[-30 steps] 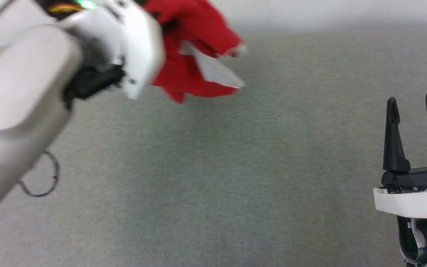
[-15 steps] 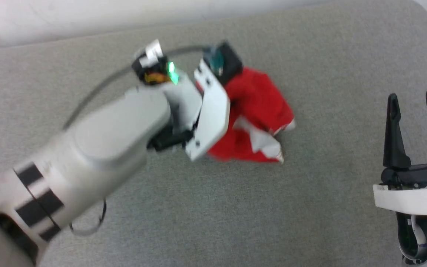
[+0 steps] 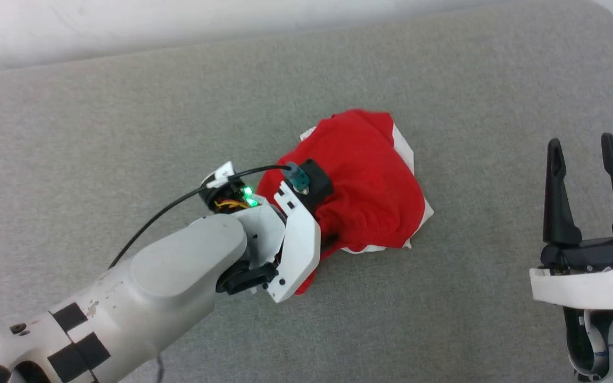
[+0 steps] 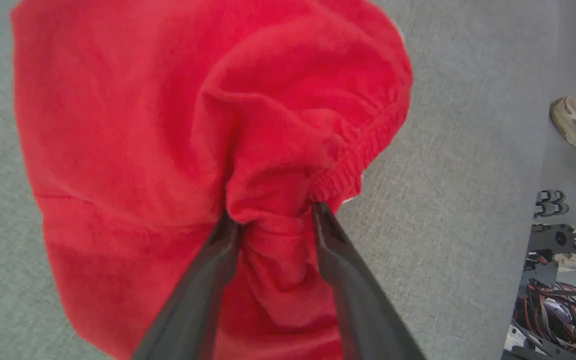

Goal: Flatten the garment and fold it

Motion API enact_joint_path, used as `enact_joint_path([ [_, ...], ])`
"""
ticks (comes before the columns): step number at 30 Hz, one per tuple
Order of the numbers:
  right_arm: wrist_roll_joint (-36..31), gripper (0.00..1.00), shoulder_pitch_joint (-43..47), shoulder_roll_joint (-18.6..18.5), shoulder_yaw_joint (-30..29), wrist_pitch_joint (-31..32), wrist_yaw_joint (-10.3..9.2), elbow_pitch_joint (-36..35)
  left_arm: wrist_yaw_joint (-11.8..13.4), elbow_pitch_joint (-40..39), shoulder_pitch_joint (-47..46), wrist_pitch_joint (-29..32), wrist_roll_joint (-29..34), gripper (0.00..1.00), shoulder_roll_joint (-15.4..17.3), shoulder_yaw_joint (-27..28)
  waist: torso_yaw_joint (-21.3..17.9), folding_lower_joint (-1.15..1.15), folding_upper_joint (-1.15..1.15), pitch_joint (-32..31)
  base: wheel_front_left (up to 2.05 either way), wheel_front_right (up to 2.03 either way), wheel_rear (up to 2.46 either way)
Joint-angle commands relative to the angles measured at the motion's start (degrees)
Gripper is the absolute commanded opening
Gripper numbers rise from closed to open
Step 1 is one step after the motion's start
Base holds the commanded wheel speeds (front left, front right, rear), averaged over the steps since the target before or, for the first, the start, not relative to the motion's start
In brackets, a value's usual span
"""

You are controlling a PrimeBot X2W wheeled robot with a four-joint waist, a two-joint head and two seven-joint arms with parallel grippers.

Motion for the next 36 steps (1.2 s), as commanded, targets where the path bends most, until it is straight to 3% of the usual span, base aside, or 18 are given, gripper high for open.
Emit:
enact_joint_path([
  [1, -0.5, 1.00, 0.6, 0.1, 0.0, -0.3, -0.11, 0.1, -0.4, 0.5, 0.4, -3.5, -0.7, 1.00, -0.4, -0.1, 1.4, -0.01, -0.01, -2.6, 0.00, 0.00, 0.00],
  [7, -1.7, 1.00, 3.4, 0.1, -0.5, -0.3, -0.11, 0.1, -0.3, 2.4, -1.6, -21.0, 2.0, 1.00, -0.5, 1.3, 3.8, -0.01, -0.01, -7.1, 0.00, 0.00, 0.00],
  [10, -2.2, 1.00, 4.6, 0.1, -0.9, -0.3, -0.11, -0.1, 2.2, 3.2, -1.3, -29.1, 4.4, 1.00, -0.7, 3.6, 5.2, -0.01, -0.01, -8.6, 0.00, 0.00, 0.00],
  [12, -2.4, 1.00, 5.2, 0.1, -1.3, -0.3, -0.11, -0.3, 5.8, 3.7, -0.6, -34.4, 6.3, 1.00, -0.8, 5.2, 5.9, -0.01, -0.01, -9.3, 0.00, 0.00, 0.00],
  [15, -2.7, 1.00, 5.9, 0.1, -1.9, -0.3, -0.11, -0.5, 13.2, 3.5, 0.9, -40.0, 8.7, 1.00, -0.7, 9.0, 7.0, -0.01, -0.01, -9.7, 0.00, 0.00, 0.00],
  [21, -2.8, 1.00, 6.7, 0.1, -3.3, -0.3, -0.11, -0.5, 26.9, -4.4, 8.1, -41.2, 17.5, 1.00, 0.1, 20.3, 8.8, -0.01, -0.01, -10.1, 0.00, 0.00, 0.00],
  [26, -2.4, 1.00, 6.7, 0.1, -4.2, -0.3, -0.11, 0.0, 34.2, -10.6, 19.0, -41.2, 25.4, 1.00, 0.8, 30.0, 9.5, -0.01, -0.01, -10.0, 0.00, 0.00, 0.00],
  [30, -2.1, 1.00, 6.8, 0.1, -4.7, -0.3, -0.11, 0.4, 36.9, -13.6, 27.6, -41.2, 29.5, 1.00, -0.5, 37.0, 9.9, -0.01, -0.01, -10.0, 0.00, 0.00, 0.00],
  [36, -0.9, 1.00, 7.7, 0.1, -4.5, -0.3, -0.11, 1.9, 35.0, -14.9, 37.3, -41.2, 34.2, 1.00, -4.2, 44.8, 10.1, -0.01, -0.01, -10.1, 0.00, 0.00, 0.00],
])
